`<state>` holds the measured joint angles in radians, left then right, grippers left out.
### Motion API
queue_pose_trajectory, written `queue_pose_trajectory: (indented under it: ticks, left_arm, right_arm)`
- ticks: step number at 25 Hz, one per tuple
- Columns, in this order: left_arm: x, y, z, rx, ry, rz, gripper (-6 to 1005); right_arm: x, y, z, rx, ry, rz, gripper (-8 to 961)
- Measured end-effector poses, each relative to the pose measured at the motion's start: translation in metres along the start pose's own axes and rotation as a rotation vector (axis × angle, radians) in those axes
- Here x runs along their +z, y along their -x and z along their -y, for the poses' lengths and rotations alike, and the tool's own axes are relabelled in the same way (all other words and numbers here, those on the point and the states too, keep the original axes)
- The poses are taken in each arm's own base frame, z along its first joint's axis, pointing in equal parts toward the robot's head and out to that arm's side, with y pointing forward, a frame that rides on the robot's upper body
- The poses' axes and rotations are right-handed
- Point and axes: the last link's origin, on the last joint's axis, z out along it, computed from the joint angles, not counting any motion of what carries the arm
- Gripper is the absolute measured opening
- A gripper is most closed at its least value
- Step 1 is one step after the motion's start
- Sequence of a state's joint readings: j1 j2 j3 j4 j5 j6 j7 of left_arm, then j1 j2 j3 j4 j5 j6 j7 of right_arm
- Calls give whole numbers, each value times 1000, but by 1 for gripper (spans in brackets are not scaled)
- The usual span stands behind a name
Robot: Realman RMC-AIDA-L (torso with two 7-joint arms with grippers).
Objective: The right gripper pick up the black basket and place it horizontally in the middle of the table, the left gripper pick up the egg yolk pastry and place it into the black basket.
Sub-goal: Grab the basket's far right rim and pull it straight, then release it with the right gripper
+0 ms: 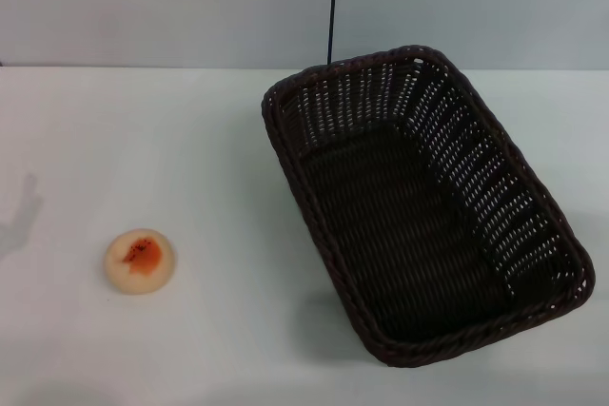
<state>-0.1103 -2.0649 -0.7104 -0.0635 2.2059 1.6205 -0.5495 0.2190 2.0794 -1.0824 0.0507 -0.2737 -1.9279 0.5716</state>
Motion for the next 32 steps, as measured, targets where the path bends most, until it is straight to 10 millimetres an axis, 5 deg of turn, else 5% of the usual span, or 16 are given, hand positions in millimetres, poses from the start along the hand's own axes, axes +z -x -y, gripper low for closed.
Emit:
queue_pose_trajectory:
  ticks: [15,22,23,32]
  left_arm:
    - [4,-4,1,-13,3,-21,833]
    - [13,-5,7,4,0,-12,834]
    - [19,-4,9,26,3,5,834]
    - [22,3,11,42,-9,56,833]
  right_arm:
    - [9,-1,11,78,57,-78,837]
    - [55,-2,36,288,275,-369,836]
    - [75,-1,38,353,341,-485,836]
    - [144,7,19,356,481,-1020,835]
